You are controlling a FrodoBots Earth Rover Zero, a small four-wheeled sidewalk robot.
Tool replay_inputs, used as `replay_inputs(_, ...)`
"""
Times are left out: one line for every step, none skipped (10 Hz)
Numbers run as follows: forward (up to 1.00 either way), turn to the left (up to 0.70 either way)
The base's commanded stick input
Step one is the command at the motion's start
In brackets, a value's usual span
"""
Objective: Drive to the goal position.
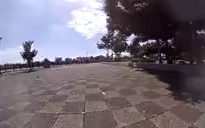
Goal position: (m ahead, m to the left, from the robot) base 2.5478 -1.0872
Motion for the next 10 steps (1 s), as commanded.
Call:
replay_inputs(0.70,0.14)
replay_inputs(0.70,0.14)
replay_inputs(0.70,0.14)
replay_inputs(0.70,0.14)
replay_inputs(0.70,0.14)
replay_inputs(0.70,0.10)
replay_inputs(0.70,0.00)
replay_inputs(0.70,0.00)
replay_inputs(0.70,0.00)
replay_inputs(0.70,0.00)
